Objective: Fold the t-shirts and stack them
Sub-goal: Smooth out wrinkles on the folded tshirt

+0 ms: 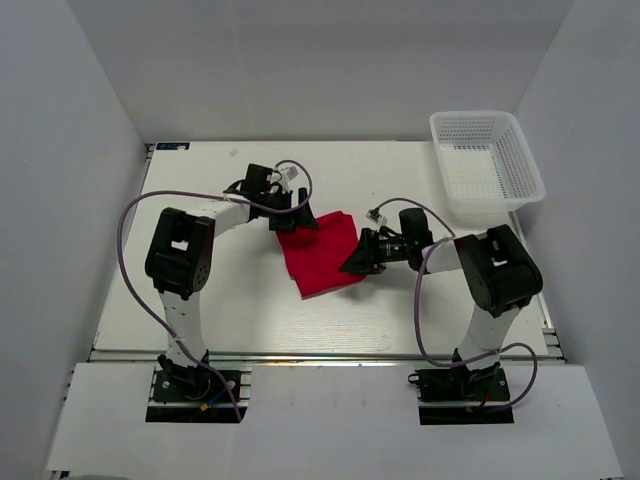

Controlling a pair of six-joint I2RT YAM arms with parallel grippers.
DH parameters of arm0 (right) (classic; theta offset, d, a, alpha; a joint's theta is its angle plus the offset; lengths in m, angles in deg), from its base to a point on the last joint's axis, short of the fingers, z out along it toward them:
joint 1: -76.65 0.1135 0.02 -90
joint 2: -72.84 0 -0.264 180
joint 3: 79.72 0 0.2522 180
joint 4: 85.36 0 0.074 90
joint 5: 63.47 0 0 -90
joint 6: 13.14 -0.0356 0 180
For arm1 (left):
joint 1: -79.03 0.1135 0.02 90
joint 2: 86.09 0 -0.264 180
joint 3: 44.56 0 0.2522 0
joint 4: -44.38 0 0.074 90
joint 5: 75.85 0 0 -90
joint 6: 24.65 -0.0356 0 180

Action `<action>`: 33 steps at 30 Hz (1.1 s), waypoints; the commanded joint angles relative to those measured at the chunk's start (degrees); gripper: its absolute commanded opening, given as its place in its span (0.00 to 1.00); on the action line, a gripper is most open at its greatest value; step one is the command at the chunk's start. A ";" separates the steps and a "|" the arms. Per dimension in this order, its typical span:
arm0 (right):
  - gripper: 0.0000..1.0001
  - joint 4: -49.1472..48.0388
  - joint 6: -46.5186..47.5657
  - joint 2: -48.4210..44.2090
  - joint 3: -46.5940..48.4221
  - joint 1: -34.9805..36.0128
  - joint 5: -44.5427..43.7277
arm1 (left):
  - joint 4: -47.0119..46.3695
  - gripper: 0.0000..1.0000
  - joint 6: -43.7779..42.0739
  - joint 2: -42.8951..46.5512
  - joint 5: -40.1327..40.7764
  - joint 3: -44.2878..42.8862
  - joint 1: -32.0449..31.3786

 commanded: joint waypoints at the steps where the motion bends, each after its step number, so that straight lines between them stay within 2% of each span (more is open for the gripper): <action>1: 0.90 16.09 10.23 -6.30 3.42 -0.28 -11.16 | 3.71 1.00 -7.46 3.99 4.00 -5.24 -0.03; 5: 0.90 22.34 12.87 -15.77 5.63 -0.36 -14.77 | 3.54 1.00 -8.00 10.59 1.20 -4.64 -0.57; 10: 0.90 21.57 11.65 -17.65 9.05 0.08 -12.32 | -1.55 1.00 -5.98 19.03 -2.14 2.65 -1.10; 14: 0.90 13.31 5.85 -13.10 12.05 0.16 -11.09 | -10.25 1.00 -3.43 23.35 -9.07 13.99 -3.11; 16: 0.90 7.89 1.29 -11.06 13.97 0.25 -11.09 | -13.15 1.00 -2.82 23.35 -9.71 18.02 -3.81; 22: 0.90 -0.67 -7.06 2.89 23.47 0.87 -6.00 | -19.30 1.00 -1.50 21.24 -12.87 24.37 -7.24; 26: 0.90 -1.56 -9.10 9.68 27.59 1.30 -5.81 | -19.32 1.00 -1.49 19.14 -12.87 24.99 -8.92; 33: 0.90 1.78 -10.34 17.59 29.27 0.52 -19.33 | -9.57 1.00 -7.64 16.85 -7.78 24.46 -9.45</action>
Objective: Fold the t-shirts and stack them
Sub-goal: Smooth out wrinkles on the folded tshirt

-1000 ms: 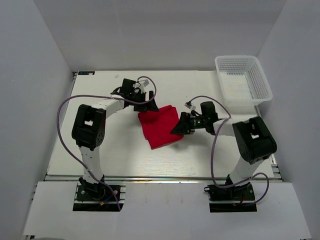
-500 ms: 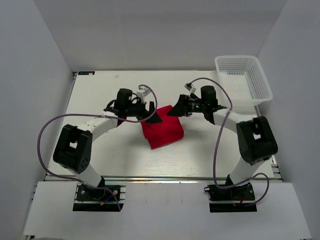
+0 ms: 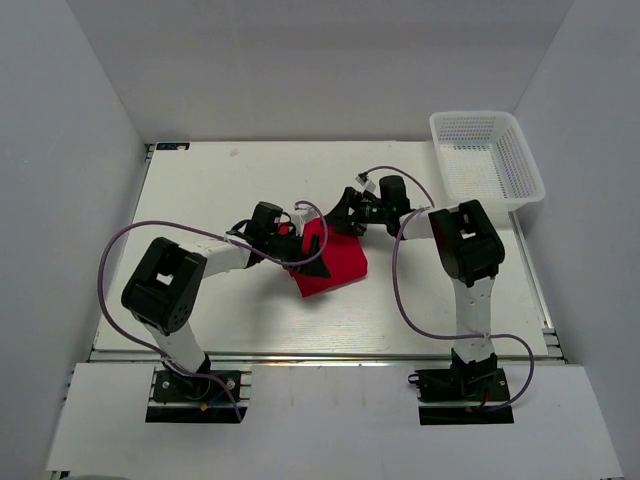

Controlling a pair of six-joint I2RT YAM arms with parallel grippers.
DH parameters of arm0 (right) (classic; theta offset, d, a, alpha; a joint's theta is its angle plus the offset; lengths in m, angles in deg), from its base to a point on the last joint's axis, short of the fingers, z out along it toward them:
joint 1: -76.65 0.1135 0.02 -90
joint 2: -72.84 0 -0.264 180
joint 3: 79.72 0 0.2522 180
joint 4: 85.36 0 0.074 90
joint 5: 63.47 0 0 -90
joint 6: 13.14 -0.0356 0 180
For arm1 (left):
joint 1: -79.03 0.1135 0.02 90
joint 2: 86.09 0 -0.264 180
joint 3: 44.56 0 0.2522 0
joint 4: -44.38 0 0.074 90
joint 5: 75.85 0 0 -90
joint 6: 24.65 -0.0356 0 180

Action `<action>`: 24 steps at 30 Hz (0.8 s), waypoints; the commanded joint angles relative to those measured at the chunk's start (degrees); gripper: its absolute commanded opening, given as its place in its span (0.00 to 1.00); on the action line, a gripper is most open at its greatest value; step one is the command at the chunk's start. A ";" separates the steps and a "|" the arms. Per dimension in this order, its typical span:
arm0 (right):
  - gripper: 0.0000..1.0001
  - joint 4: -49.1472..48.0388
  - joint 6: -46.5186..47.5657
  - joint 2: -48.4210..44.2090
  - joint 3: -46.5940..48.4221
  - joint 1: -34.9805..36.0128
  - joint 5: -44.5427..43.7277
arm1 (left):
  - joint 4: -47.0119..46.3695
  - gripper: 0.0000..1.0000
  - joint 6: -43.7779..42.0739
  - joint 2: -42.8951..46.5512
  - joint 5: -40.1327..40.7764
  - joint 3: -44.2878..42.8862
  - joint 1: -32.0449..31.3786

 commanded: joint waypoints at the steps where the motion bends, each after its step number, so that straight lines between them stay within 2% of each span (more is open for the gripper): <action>1: 0.90 3.67 -0.46 1.88 3.13 -0.69 -10.93 | 6.19 1.00 -4.52 -0.55 1.58 -0.89 0.00; 4: 0.90 8.36 2.18 3.56 6.03 -0.77 -14.05 | 7.61 1.00 -6.19 -0.03 2.90 1.30 0.00; 10: 0.90 11.52 9.63 1.37 10.25 -1.30 -9.93 | 13.06 1.00 -8.74 3.74 9.39 1.40 0.00; 13: 0.90 17.93 16.58 -3.64 14.03 -1.13 -9.57 | 15.70 1.00 -8.22 6.20 12.74 -0.09 0.00; 15: 0.90 22.14 20.79 -10.13 13.95 -0.95 -10.88 | 15.70 1.00 -5.34 10.33 15.46 -0.10 0.00; 18: 0.90 21.91 21.96 -20.13 9.13 -1.04 -12.82 | 18.58 1.00 -2.87 15.16 20.37 -2.29 0.00; 19: 0.90 21.64 21.61 -22.35 3.63 -1.13 -14.04 | 19.12 1.00 -0.59 16.22 23.78 -2.82 0.00; 22: 0.90 21.29 20.56 -33.22 -4.31 -0.95 -17.38 | 21.49 1.00 2.94 18.16 28.55 -2.83 0.87; 23: 0.90 20.94 19.60 -37.70 -11.03 -1.04 -18.09 | 22.28 1.00 4.86 18.17 33.18 -3.35 1.40; 24: 0.90 19.80 18.89 -39.66 -13.36 -1.04 -18.36 | 23.42 1.00 5.66 17.65 35.75 -3.88 1.40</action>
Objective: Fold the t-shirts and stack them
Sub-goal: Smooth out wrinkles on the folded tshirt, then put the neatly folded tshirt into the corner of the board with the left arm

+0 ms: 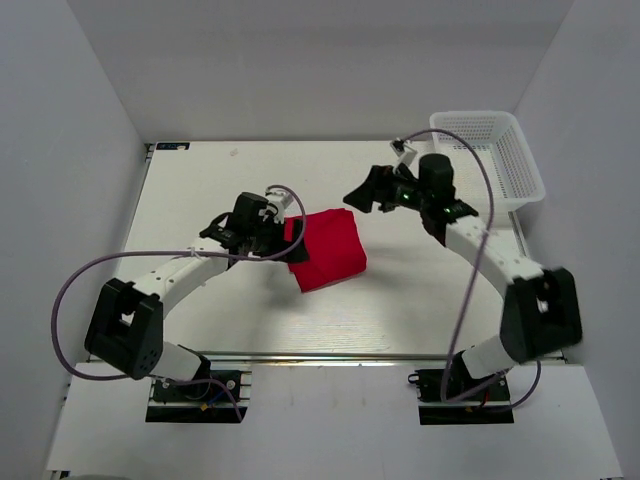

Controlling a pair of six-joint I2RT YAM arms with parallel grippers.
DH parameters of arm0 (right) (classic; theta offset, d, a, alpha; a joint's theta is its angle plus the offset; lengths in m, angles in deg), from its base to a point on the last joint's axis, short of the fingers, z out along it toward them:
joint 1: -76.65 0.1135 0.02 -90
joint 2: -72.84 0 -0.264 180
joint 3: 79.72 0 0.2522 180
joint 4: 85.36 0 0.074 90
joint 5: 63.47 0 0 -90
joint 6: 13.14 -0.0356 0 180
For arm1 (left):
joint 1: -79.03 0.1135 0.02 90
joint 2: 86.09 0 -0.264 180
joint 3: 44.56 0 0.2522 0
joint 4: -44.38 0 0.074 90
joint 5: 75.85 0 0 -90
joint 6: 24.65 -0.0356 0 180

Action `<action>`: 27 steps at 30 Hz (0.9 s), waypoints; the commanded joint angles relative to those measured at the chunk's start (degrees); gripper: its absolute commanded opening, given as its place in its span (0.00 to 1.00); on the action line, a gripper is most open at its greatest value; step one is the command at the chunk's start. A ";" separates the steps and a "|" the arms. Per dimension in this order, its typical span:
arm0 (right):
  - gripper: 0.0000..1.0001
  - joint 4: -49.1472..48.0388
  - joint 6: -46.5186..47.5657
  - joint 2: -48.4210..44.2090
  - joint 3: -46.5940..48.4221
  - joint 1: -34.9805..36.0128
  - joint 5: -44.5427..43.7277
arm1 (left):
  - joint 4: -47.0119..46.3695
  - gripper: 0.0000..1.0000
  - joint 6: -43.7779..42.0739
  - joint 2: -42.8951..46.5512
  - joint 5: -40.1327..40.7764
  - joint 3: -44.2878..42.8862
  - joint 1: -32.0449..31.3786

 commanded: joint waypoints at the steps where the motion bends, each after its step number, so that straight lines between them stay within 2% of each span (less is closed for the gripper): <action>1: 0.90 -0.08 -0.35 -10.35 -10.23 0.01 -4.65 | 5.88 1.00 5.67 0.55 13.68 -2.48 0.92; 2: 0.90 0.09 -0.79 -15.01 -15.73 -0.08 -5.27 | 5.89 1.00 6.72 -0.59 15.02 -3.27 0.92; 5: 0.90 2.89 -1.93 -25.15 -21.12 -0.08 -9.76 | 4.14 0.96 8.47 -3.13 18.80 -3.28 0.92; 10: 0.90 7.46 -3.34 -39.38 -26.41 -0.08 -12.39 | 0.37 0.81 10.33 -9.90 20.30 -5.12 0.92; 13: 0.90 9.05 -3.34 -43.25 -28.35 -0.08 -13.80 | -1.40 0.78 10.33 -15.25 16.79 -6.35 0.92; 19: 0.90 16.09 -2.55 -45.64 -30.46 -0.16 -16.79 | -8.43 0.63 10.95 -22.30 9.06 -7.05 0.92; 23: 0.90 16.97 -2.55 -46.08 -32.30 -0.17 -17.50 | -7.74 0.40 9.72 -26.34 7.65 -10.21 0.23; 24: 0.90 17.49 -2.46 -45.91 -32.57 -0.34 -18.63 | -6.77 0.25 9.19 -26.35 9.56 -10.74 0.22; 27: 0.90 18.11 -2.46 -45.91 -33.54 -0.17 -19.25 | -2.22 0.00 9.19 -28.72 13.78 -13.72 -0.31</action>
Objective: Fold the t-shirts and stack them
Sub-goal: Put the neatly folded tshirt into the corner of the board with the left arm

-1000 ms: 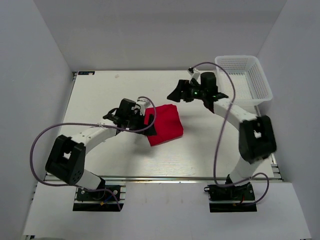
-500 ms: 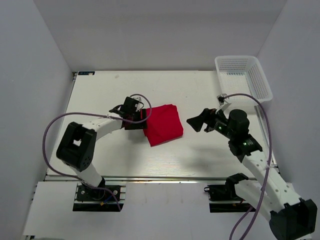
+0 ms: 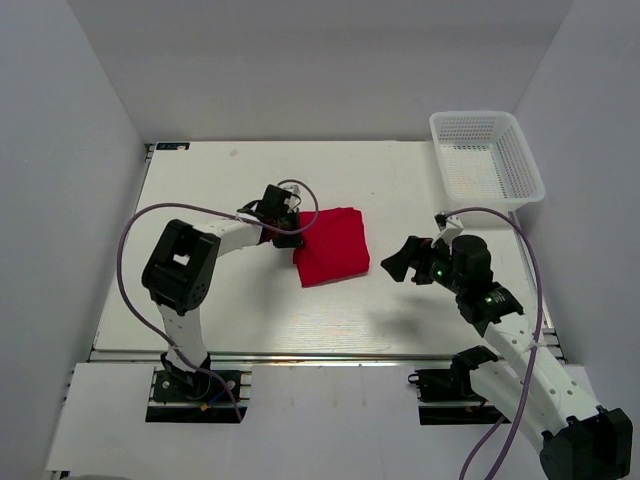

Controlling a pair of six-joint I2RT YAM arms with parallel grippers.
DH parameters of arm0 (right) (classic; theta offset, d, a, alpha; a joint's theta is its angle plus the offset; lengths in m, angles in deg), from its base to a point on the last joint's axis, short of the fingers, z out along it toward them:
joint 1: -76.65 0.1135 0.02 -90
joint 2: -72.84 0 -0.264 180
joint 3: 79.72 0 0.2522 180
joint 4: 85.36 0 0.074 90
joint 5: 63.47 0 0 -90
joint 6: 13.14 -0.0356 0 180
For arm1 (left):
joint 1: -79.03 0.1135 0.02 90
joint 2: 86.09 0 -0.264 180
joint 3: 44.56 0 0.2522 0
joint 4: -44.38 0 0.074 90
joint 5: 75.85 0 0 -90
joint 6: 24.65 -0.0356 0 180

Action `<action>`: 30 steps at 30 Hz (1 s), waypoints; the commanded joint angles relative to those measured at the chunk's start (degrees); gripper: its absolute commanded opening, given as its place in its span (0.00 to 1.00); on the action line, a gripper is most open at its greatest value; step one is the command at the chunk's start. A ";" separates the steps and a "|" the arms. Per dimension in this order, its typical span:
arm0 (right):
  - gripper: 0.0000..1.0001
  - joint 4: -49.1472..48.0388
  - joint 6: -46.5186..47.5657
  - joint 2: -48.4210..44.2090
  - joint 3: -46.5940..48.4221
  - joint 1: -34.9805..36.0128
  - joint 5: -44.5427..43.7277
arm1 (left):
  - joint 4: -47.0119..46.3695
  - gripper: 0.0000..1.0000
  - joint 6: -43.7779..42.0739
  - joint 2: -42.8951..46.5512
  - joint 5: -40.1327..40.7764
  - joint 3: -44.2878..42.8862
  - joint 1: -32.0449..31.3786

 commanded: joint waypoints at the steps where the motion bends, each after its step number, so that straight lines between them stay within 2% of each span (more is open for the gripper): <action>1: 0.90 1.13 0.40 -0.84 -0.66 -0.21 -2.31 | 7.19 0.00 -1.52 -3.08 4.79 -2.98 0.17; 2: 0.90 1.30 0.40 -0.75 -0.67 -0.21 -2.58 | 9.21 0.00 -1.52 -4.31 6.54 -5.60 0.79; 5: 0.90 1.66 1.19 -0.58 -0.58 -0.12 -3.54 | 18.88 0.00 -4.42 -6.07 23.01 -13.16 0.79; 6: 0.90 2.00 1.37 -0.05 -0.23 -0.12 -4.07 | 23.60 0.00 -5.03 -7.73 26.13 -15.27 0.79; 8: 0.90 2.01 1.89 0.30 0.47 -0.21 -4.69 | 26.62 0.00 -8.62 -8.88 33.32 -20.36 1.49; 10: 0.90 2.01 2.33 1.44 0.82 -0.21 -5.30 | 28.91 0.00 -11.26 -10.02 37.22 -24.41 2.81; 11: 0.90 2.18 2.68 1.88 1.52 -0.21 -5.56 | 29.62 0.00 -15.20 -10.03 39.50 -25.48 3.34; 19: 0.90 2.10 3.65 9.00 4.69 -0.21 -6.71 | 28.31 0.00 -30.25 -12.58 46.55 -34.61 11.15; 24: 0.90 2.10 3.65 14.00 6.89 -0.30 -6.62 | 26.20 0.00 -38.33 -17.93 50.51 -40.33 16.51; 30: 0.90 1.92 3.92 18.84 10.49 -0.21 -5.40 | 25.58 0.00 -43.88 -27.85 52.53 -54.46 23.29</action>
